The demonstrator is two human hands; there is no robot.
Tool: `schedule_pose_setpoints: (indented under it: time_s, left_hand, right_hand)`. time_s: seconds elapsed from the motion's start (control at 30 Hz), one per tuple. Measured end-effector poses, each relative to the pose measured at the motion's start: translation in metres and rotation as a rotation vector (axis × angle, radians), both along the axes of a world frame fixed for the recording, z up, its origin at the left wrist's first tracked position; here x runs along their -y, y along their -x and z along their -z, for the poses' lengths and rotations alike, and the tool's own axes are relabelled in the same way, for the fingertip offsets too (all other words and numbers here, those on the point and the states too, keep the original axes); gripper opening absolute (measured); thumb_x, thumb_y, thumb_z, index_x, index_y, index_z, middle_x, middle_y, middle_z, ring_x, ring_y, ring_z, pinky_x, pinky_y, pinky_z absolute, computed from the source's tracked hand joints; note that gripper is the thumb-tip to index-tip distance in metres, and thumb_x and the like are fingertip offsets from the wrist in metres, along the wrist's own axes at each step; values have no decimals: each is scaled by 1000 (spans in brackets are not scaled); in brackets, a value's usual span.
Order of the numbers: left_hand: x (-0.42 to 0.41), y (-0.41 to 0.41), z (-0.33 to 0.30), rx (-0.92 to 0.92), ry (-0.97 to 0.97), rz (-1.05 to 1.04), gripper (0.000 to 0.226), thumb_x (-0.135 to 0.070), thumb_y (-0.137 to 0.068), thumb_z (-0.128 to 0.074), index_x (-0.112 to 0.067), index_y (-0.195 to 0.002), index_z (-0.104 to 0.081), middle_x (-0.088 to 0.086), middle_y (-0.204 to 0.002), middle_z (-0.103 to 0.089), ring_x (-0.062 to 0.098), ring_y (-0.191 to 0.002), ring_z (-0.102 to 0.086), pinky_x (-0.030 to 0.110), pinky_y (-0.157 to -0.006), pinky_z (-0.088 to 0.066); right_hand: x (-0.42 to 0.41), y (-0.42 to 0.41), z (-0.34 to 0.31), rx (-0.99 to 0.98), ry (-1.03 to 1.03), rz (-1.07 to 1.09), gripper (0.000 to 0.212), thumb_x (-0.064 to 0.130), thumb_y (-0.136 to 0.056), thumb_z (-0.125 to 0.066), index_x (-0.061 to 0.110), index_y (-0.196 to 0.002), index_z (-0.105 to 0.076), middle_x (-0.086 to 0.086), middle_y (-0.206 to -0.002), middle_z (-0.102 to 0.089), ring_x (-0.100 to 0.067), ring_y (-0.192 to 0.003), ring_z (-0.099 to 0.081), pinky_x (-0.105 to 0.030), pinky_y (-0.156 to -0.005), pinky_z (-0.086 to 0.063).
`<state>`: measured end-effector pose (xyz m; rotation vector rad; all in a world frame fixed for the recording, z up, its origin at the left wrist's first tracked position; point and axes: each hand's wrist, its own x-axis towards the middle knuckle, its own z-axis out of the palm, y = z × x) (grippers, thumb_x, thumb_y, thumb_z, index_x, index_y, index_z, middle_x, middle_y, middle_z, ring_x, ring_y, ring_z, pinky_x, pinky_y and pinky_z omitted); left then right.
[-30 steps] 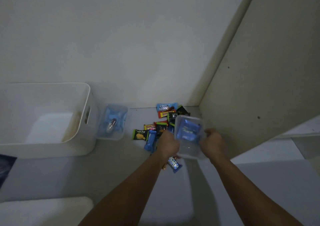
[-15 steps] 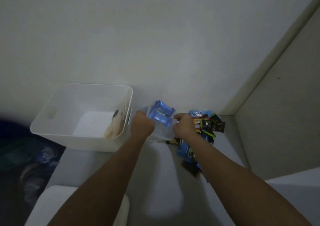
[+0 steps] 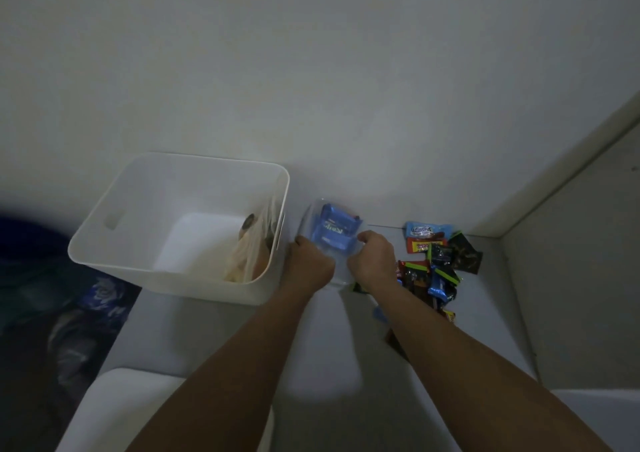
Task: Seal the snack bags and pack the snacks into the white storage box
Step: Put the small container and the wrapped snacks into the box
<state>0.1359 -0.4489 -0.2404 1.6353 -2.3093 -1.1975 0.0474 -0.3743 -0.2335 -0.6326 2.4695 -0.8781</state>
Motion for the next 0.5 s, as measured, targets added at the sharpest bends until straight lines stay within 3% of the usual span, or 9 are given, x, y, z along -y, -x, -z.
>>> schedule_pose_setpoints:
  time_s: [0.1, 0.17, 0.23, 0.37, 0.43, 0.5]
  left_hand:
    - [-1, 3, 4, -56, -51, -41, 47, -20, -82, -61, 1, -119, -43, 21, -120, -57, 37, -110, -58, 35, -86, -47]
    - [3, 4, 7, -63, -68, -57, 46, -23, -83, -58, -1, -120, -41, 21, -121, -56, 38, -110, -57, 39, -89, -48]
    - [10, 4, 12, -88, -139, -78, 48, -23, -86, -56, 0, -126, -42, 22, -127, -55, 38, -114, -55, 39, -94, -46]
    - [18, -1, 16, -184, -242, -85, 40, -17, -90, -54, 1, -126, -51, 23, -124, -59, 37, -113, -57, 38, -94, -47]
    - [17, -3, 10, -212, -244, -80, 35, -17, -89, -54, 0, -119, -57, 18, -115, -62, 34, -108, -58, 33, -85, -44]
    - [14, -5, 0, -233, -228, -72, 40, -26, -84, -55, -1, -114, -59, 14, -113, -62, 32, -105, -58, 33, -83, -44]
  right_hand:
    - [-3, 8, 1, 28, 10, 38, 50, 12, -81, -67, 7, -125, -44, -17, -116, -60, -32, -102, -59, -31, -72, -44]
    - [-4, 12, 0, 124, 20, 94, 62, 19, -83, -67, 5, -134, -34, -19, -119, -58, -35, -105, -58, -31, -73, -42]
    - [-5, 14, 2, 230, 15, 68, 62, 22, -87, -61, 5, -138, -30, -19, -124, -54, -33, -107, -56, -30, -75, -41]
    - [-7, 13, 8, 553, 120, 40, 42, 34, -91, -58, 17, -127, -42, -9, -120, -56, -22, -99, -55, -38, -85, -52]
    - [-10, 15, 7, 590, 141, 68, 32, 28, -89, -60, 19, -117, -48, -8, -111, -59, -25, -98, -59, -47, -91, -53]
    - [-14, 18, 0, 609, 148, 82, 32, 17, -86, -59, 14, -118, -52, -8, -102, -60, -24, -91, -60, -48, -90, -54]
